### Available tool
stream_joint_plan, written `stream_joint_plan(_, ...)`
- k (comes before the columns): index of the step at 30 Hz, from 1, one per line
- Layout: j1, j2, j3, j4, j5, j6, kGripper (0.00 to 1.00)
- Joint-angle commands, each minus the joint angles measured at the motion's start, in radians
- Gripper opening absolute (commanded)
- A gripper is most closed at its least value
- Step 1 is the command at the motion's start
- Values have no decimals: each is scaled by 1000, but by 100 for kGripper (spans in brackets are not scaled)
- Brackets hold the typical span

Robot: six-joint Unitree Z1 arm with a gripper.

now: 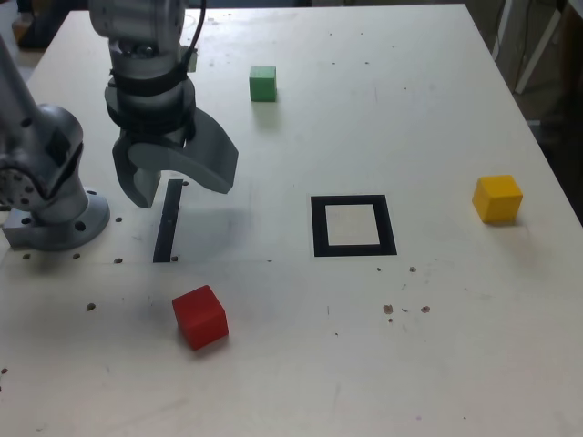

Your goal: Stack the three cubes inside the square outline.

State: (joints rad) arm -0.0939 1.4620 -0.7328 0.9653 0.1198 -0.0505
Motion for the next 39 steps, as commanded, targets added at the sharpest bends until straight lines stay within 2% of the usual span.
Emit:
stream_joint_plan(1, 2, -4, -3, 5, -5, -2, 99)
stream_joint_plan(16, 2, 51, -13, 0, -9, 2, 99)
stream_joint_plan(23, -3, 55, -36, 33, -18, 6, 100)
stream_joint_plan(29, -82, 26, -85, 91, -42, -4, 100)
stream_joint_plan(33, -154, 25, -105, 95, -57, -25, 100)
stream_joint_plan(39, -266, 40, -155, 121, -61, -53, 100)
